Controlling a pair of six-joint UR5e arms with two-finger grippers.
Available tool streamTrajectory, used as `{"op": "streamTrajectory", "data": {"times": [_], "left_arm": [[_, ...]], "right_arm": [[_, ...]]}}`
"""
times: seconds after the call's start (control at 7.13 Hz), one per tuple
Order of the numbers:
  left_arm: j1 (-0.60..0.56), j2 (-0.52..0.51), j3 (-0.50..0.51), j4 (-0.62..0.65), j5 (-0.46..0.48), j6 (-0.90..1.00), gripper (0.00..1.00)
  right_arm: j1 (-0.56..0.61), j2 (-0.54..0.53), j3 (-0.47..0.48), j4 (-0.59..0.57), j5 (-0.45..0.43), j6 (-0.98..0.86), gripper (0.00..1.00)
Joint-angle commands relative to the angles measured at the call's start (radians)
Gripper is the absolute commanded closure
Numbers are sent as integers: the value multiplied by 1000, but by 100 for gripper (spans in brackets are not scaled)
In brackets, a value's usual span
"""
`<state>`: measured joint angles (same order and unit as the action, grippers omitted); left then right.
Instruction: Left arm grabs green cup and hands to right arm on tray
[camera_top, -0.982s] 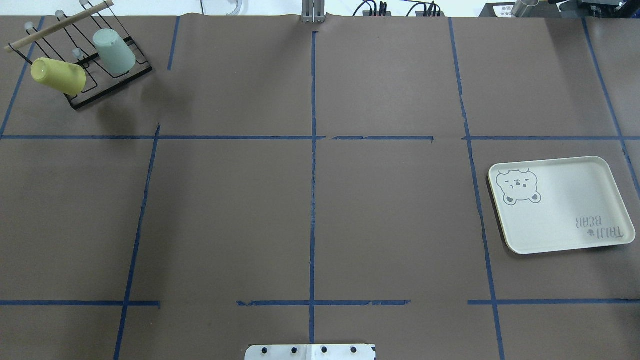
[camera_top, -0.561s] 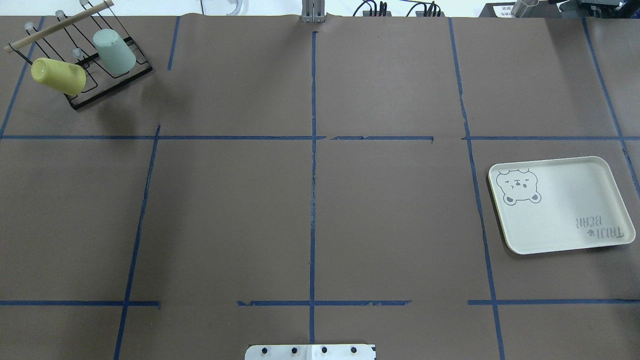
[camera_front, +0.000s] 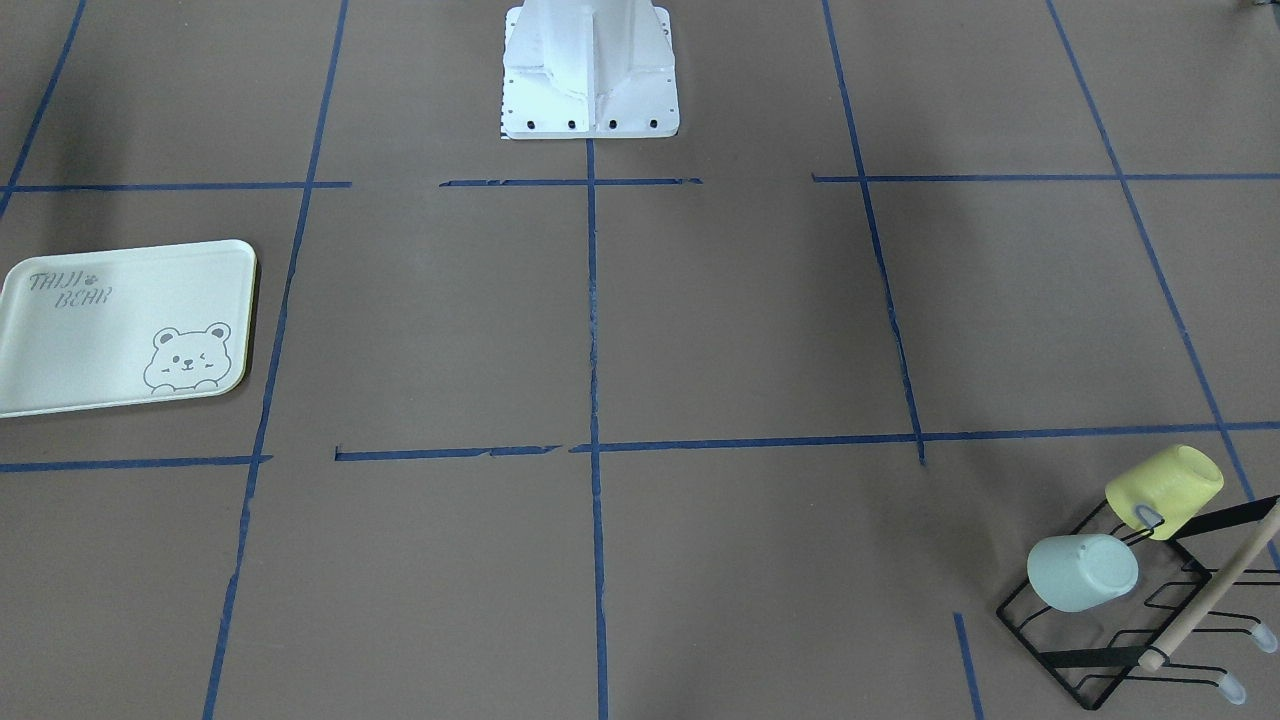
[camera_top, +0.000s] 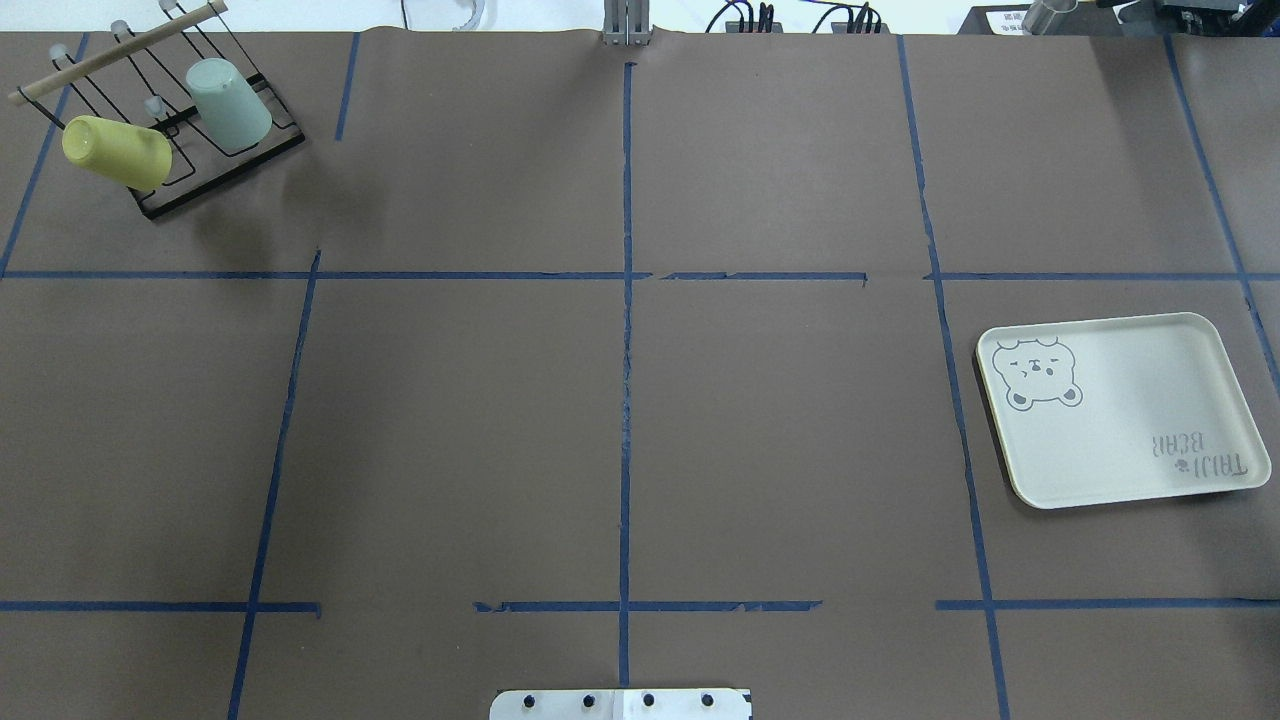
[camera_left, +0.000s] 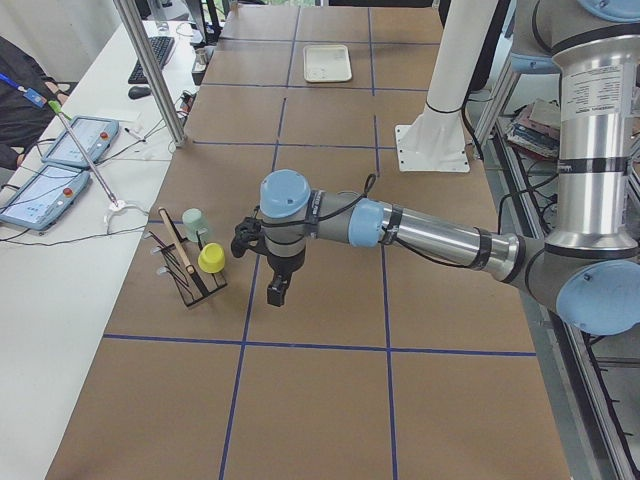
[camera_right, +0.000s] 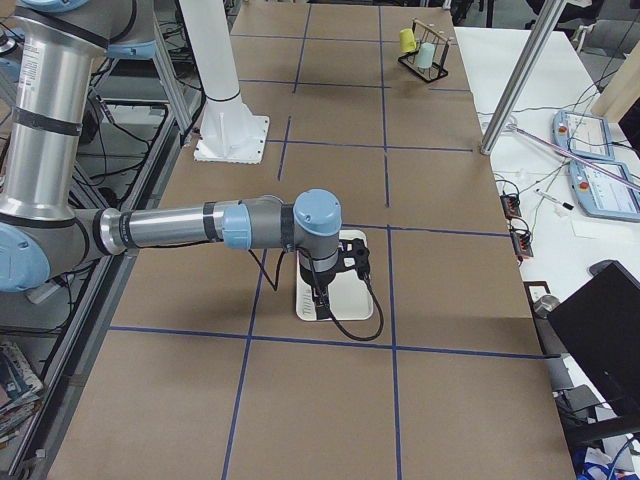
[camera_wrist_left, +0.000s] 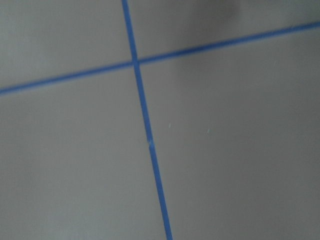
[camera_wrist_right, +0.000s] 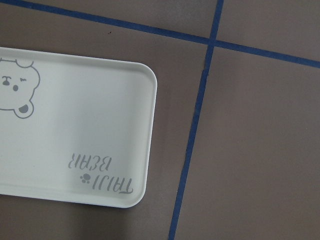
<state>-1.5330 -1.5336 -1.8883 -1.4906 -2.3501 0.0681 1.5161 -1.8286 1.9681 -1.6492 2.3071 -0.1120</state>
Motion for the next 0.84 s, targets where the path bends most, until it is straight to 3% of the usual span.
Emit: {"op": "streamTrajectory", "data": {"times": [0.0,0.14,0.28,0.7], "left_arm": [[23,-86,9,-66,-1,-129,0],[103,-100,18,-113,3,-204,0],[176,-182,44,-122,8,-258,0],[278,-379,164,-126,128,-258,0]], "right_arm": [[-1,0,0,0,-2,0,0],[1,0,0,0,-2,0,0],[-1,0,0,0,-2,0,0],[1,0,-2,0,-2,0,0]]}}
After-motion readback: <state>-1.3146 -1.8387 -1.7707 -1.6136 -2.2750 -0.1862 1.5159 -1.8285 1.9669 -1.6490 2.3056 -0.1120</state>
